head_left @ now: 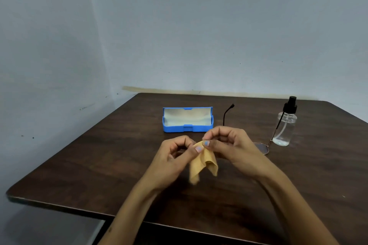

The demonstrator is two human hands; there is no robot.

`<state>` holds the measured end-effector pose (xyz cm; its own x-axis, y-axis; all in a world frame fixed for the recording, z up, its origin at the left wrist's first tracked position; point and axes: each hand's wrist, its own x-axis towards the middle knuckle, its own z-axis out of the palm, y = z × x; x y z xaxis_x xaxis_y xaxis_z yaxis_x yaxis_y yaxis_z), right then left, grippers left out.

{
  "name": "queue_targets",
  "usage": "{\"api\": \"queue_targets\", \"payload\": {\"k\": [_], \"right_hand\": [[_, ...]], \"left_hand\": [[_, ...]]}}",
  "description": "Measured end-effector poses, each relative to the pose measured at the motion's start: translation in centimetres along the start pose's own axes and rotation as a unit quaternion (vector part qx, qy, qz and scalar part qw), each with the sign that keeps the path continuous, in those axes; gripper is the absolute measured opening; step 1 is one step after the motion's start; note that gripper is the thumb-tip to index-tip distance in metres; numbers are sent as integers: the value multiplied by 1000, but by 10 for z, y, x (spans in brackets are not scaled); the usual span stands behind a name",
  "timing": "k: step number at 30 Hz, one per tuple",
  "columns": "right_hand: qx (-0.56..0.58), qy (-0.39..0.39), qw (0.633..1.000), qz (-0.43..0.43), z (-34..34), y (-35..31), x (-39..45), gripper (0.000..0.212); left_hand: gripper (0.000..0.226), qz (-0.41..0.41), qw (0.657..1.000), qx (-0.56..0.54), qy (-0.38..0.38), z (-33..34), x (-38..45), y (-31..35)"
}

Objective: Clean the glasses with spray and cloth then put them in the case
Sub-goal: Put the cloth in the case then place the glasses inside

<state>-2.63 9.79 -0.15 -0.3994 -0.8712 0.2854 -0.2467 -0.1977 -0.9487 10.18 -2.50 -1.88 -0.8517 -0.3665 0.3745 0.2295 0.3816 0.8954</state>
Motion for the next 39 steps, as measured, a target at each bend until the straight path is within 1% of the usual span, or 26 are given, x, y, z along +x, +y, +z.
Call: {"api": "queue_targets", "payload": {"k": [2, 4, 6, 8, 10, 11, 12, 13, 15, 17, 20, 22, 24, 25, 27, 30, 33, 36, 39], "right_hand": [[4, -13, 999, 32, 5, -1, 3, 11], [49, -16, 996, 70, 5, -1, 4, 9], [77, -39, 989, 120, 3, -4, 7, 16], [17, -103, 981, 164, 0, -8, 9, 22], [-65, -186, 961, 195, -1, -12, 13, 18], [-95, -212, 951, 203, 0, -13, 15, 15], [-109, -221, 947, 207, 1, -13, 17, 11], [-106, -211, 949, 209, 2, -13, 19, 8], [-51, -151, 961, 225, 5, -9, 26, 6], [18, -74, 968, 240, 12, -4, 33, 10], [40, 48, 971, 231, 28, 4, 52, 16], [23, 153, 966, 209, 39, 10, 70, 15], [-37, 262, 947, 183, 46, 17, 88, 21], [-76, 306, 933, 173, 49, 20, 97, 23], [-132, 366, 907, 161, 52, 26, 111, 22], [-171, 435, 868, 168, 49, 40, 128, 19], [-202, 480, 830, 201, 39, 48, 136, 24], [-209, 488, 817, 225, 30, 54, 138, 26], [-213, 475, 822, 231, 25, 64, 137, 26]], "left_hand": [[16, -21, 1000, -8, -8, -8, -1, 1], [13, -63, 996, -58, -29, -20, -3, 1], [19, -121, 987, -92, -50, -34, -7, 2], [23, -152, 985, -71, -44, -48, -8, 3], [23, -170, 983, -56, -30, -61, -7, 4], [24, -179, 982, -53, -25, -68, -6, 3], [26, -189, 980, -53, -18, -75, -6, 2], [28, -200, 978, -59, -8, -83, -5, 0], [27, -227, 970, -87, 17, -99, -4, -4], [28, -248, 962, -109, 41, -113, -3, -9], [22, -276, 948, -120, 98, -127, 6, -18], [15, -293, 933, -143, 152, -132, 20, -23], [12, -301, 921, -157, 192, -130, 38, -27], [13, -304, 918, -146, 207, -127, 49, -31], [11, -312, 914, -90, 245, -118, 70, -39], [17, -307, 910, -16, 277, -101, 98, -54], [20, -288, 910, 18, 297, -83, 117, -65], [23, -259, 911, 63, 315, -70, 126, -70], [26, -234, 907, 154, 313, -65, 127, -74]]}}
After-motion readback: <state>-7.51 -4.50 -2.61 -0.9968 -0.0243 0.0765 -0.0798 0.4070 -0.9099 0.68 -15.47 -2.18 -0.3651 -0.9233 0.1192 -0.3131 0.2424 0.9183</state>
